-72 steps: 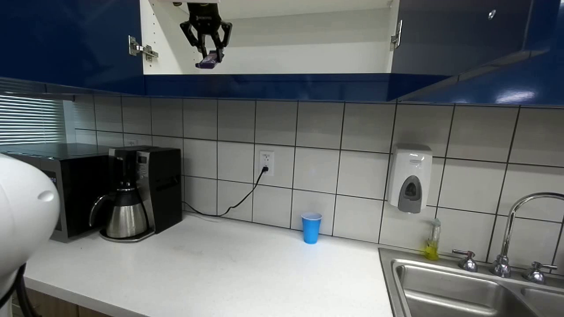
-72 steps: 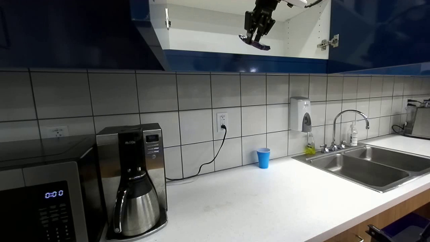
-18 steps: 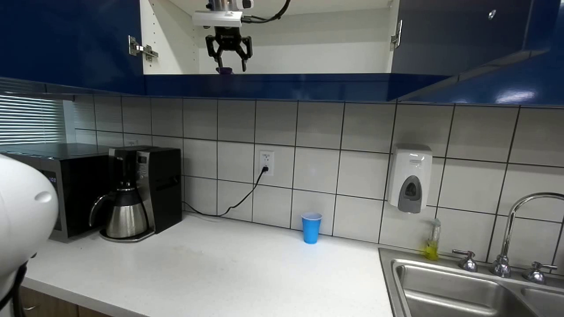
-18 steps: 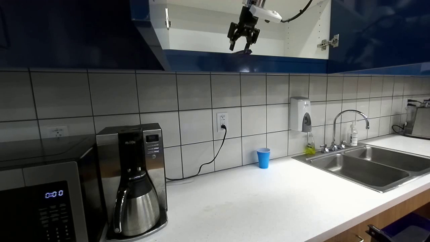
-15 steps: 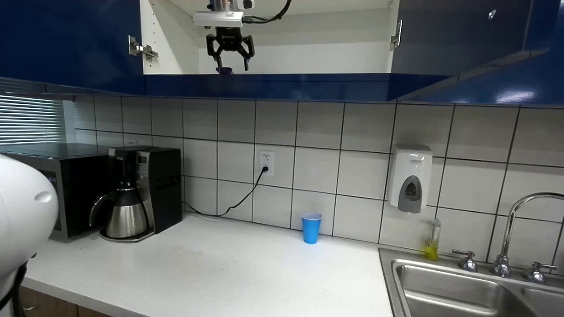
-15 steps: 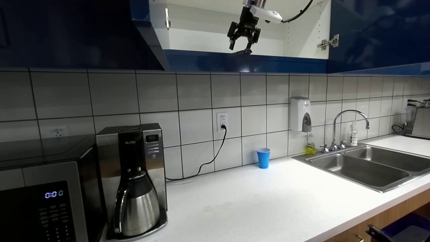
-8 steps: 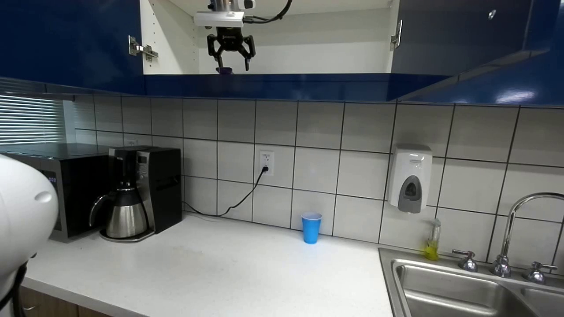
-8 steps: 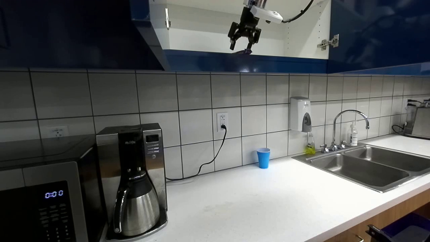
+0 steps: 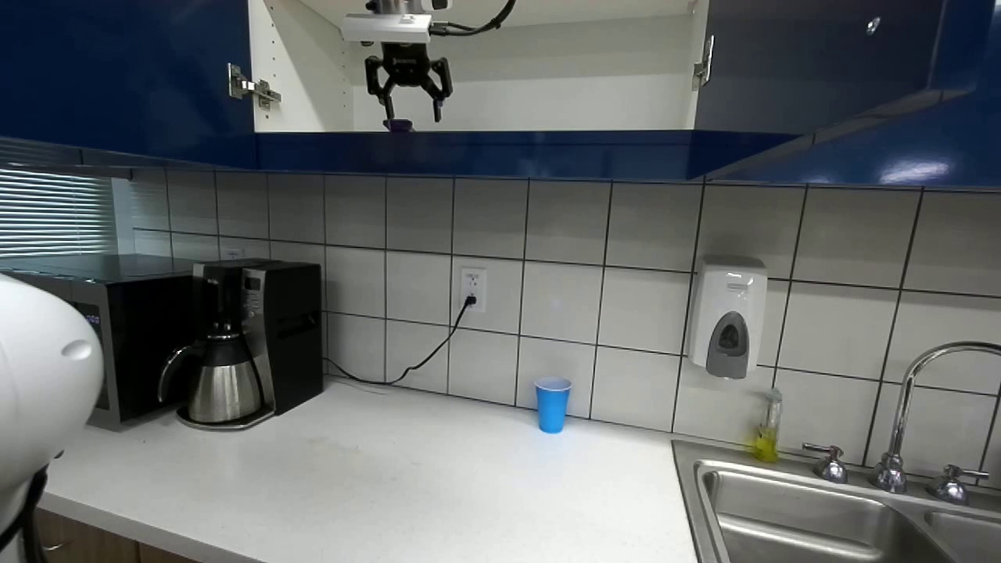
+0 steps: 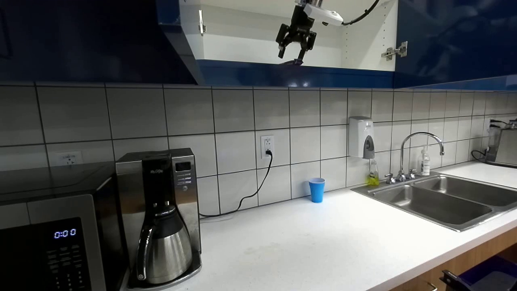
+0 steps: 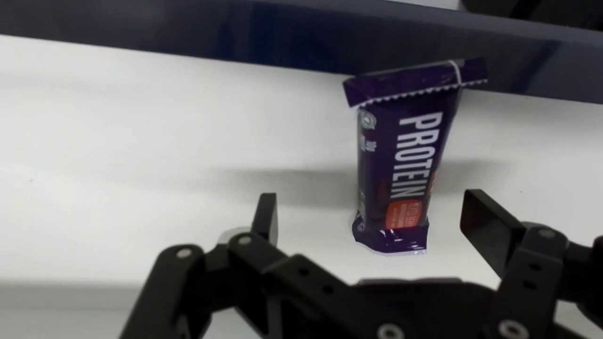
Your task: Put the packet in the top cabinet
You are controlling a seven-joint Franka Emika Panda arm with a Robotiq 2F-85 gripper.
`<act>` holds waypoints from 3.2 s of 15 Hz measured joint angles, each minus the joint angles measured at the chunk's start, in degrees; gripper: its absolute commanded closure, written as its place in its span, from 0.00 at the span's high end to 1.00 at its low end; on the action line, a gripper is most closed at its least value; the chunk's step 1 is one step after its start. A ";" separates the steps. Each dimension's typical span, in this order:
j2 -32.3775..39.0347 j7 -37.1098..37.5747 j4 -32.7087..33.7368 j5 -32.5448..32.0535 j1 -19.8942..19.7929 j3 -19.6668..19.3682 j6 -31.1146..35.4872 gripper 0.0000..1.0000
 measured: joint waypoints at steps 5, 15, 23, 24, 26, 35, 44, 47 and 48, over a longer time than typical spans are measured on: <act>-3.16 -0.05 -2.65 0.00 0.03 0.00 0.26 1.00; -11.93 -1.51 -12.33 0.00 -0.51 -0.12 1.79 1.00; -23.54 -6.13 -28.68 0.00 -0.75 -1.43 4.56 1.00; -25.02 -6.92 -30.95 0.00 -0.75 -1.74 4.65 1.00; -27.94 -8.60 -35.86 0.00 -0.75 -2.44 4.72 1.00; -33.79 -13.92 -55.48 -0.23 -0.72 -4.85 5.15 1.00; -27.62 -14.72 -66.67 -1.16 -0.66 -4.90 11.10 1.00; -25.02 -15.10 -67.43 -1.12 -0.61 -4.90 12.52 1.00; -25.06 -15.10 -67.36 -1.11 -0.61 -4.90 12.52 1.00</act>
